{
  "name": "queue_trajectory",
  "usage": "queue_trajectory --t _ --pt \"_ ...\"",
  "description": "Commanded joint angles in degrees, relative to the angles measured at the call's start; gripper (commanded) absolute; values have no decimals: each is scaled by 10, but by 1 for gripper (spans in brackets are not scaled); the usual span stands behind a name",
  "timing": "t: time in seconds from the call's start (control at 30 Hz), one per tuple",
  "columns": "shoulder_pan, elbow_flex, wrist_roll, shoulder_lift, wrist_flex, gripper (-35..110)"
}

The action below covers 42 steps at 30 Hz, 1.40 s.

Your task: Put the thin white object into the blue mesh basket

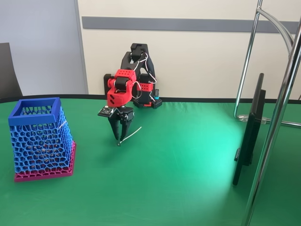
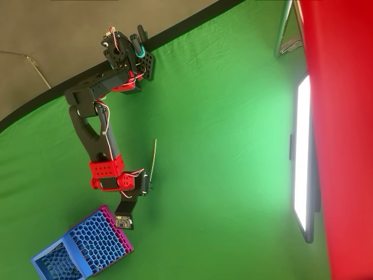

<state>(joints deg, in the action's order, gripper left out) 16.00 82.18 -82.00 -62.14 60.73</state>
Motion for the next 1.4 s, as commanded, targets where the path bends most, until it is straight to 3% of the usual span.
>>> queue_trajectory --t 0.0,0.87,1.07,1.37 --pt "2 -25 -6 -2 -8 11" --pt "3 -35 -29 28 -8 11" --pt "-4 -40 -20 31 -8 0" --pt "-13 -42 1 24 -8 0"
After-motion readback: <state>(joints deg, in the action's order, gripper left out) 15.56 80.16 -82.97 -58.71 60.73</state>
